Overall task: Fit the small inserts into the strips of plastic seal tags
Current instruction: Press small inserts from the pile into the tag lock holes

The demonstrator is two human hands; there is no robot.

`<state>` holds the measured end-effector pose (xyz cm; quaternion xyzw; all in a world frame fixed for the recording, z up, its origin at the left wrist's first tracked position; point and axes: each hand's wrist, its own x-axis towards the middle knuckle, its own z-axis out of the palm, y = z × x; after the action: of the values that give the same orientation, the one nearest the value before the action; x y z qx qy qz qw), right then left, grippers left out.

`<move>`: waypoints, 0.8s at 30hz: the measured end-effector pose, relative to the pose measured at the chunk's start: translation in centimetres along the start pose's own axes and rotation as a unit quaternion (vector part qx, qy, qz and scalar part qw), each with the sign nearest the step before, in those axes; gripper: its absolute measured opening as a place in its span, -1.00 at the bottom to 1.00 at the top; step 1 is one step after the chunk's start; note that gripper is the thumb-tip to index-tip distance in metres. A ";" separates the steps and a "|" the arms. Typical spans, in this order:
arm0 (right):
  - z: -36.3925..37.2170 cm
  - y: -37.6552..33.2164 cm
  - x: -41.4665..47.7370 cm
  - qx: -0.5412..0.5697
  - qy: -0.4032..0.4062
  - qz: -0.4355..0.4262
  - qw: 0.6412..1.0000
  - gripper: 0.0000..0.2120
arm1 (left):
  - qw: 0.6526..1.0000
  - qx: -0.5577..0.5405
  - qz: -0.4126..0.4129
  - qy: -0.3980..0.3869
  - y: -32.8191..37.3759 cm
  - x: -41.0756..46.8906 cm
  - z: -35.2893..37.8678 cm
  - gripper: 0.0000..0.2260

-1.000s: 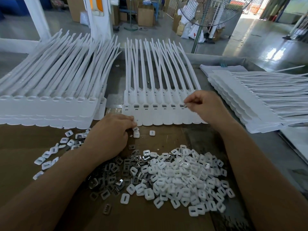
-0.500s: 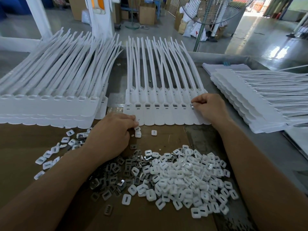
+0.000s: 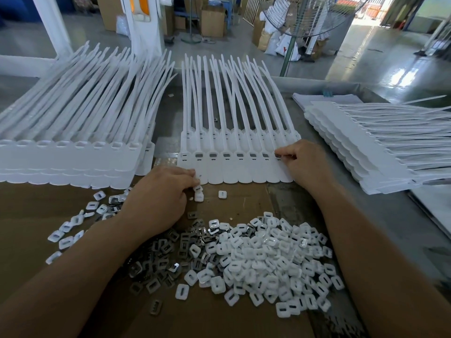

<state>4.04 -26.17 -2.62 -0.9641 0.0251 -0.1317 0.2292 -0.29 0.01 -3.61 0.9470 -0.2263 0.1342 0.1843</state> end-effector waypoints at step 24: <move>-0.1 0.2 0.0 -0.007 -0.063 0.016 0.998 -0.69 | 1.000 0.001 -0.008 -0.004 -0.1 -0.1 0.0 -0.60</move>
<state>3.99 -26.41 -2.66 -0.9714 0.0274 -0.0670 0.2262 -0.34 0.15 -3.63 0.9495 -0.2194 0.1291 0.1835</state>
